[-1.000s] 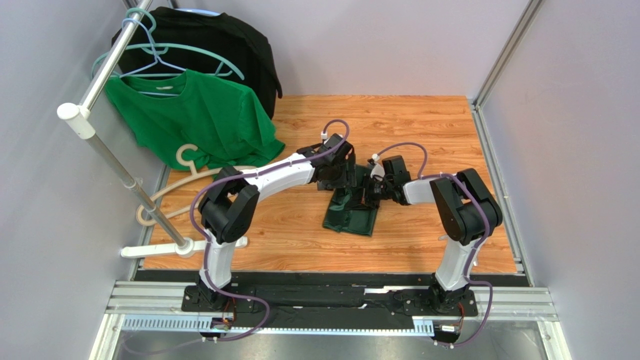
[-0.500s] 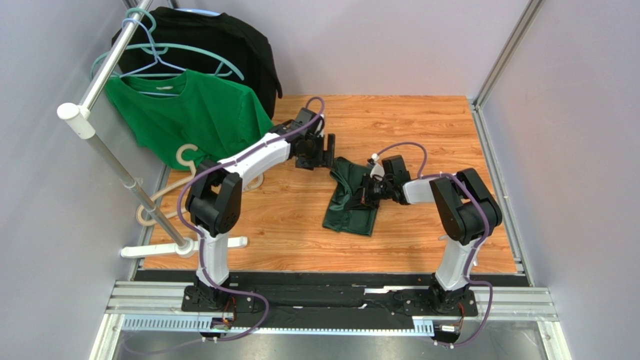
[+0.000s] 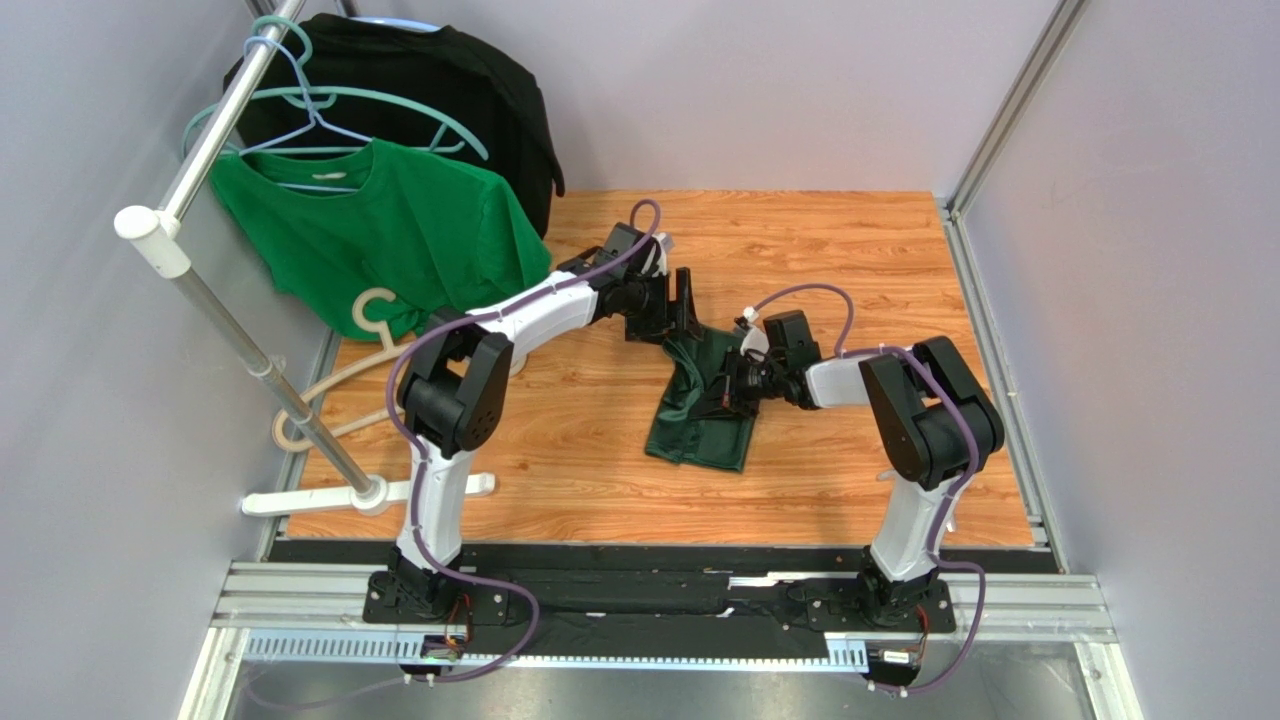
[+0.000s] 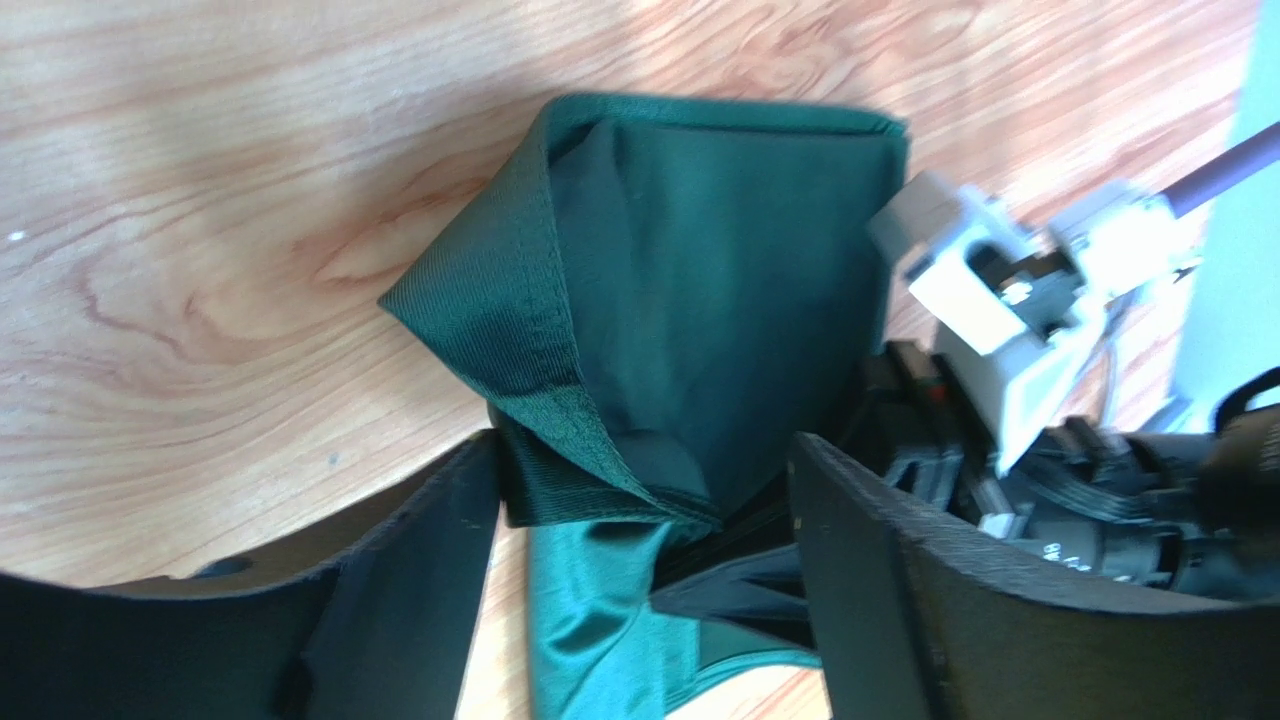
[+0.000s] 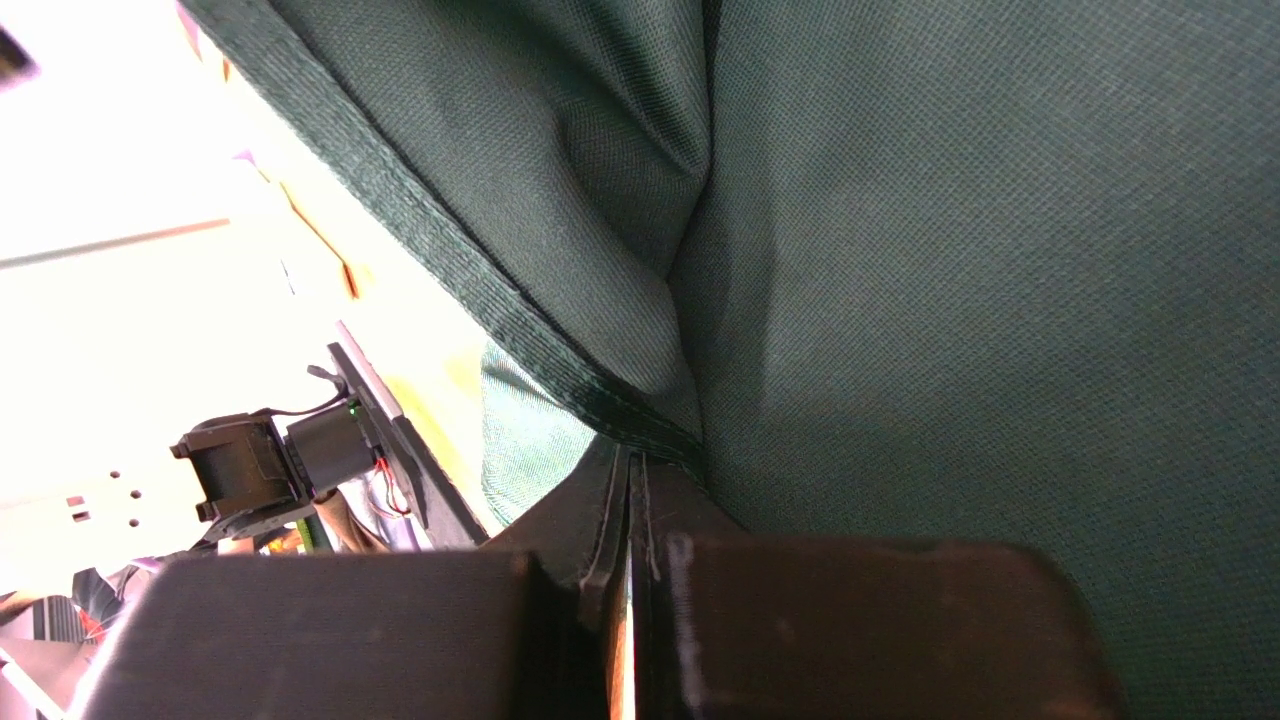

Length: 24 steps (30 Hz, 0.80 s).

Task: Fold the napkin into a case and place the utensils inside
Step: Fold the lower triangle-folded napkin at the center of the board.

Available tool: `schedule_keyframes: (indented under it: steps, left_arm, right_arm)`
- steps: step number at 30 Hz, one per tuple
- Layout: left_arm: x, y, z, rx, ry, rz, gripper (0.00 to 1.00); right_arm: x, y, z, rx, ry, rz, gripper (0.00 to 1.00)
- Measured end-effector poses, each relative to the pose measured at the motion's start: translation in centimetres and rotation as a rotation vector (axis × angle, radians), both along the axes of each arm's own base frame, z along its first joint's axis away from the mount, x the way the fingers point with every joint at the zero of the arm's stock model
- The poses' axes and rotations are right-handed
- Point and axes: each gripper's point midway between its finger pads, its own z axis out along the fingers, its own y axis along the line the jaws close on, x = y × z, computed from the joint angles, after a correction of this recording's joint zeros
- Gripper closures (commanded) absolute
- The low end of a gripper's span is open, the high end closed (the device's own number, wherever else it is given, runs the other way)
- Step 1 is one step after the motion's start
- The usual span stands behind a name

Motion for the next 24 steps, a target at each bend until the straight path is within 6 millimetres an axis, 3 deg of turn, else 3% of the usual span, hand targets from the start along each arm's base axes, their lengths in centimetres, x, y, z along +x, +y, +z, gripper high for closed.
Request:
schedule_keyframes:
  steps: [8, 11, 12, 16, 24]
  left_arm:
    - [0.9, -0.6, -0.7, -0.016, 0.043, 0.061, 0.46]
    - [1.0, -0.5, -1.6, 0.002, 0.069, 0.089, 0.58]
    - [1.0, -0.3, -1.8, 0.011, 0.077, 0.098, 0.69]
    - [1.2, -0.1, -1.8, 0.042, 0.085, 0.122, 0.84]
    - [0.8, -0.4, -1.4, 0.108, 0.056, 0.123, 1.00]
  right_arm:
    - [0.0, 0.2, 0.1, -0.010, -0.001, 0.006, 1.00]
    - [-0.1, 0.2, 0.1, -0.023, -0.009, 0.007, 1.00]
    - [0.0, 0.1, 0.1, -0.029, -0.013, 0.005, 1.00]
    - [0.1, -0.2, 0.2, -0.070, -0.025, 0.001, 1.00]
    - [0.5, -2.7, 2.1, -0.209, -0.048, -0.043, 1.00]
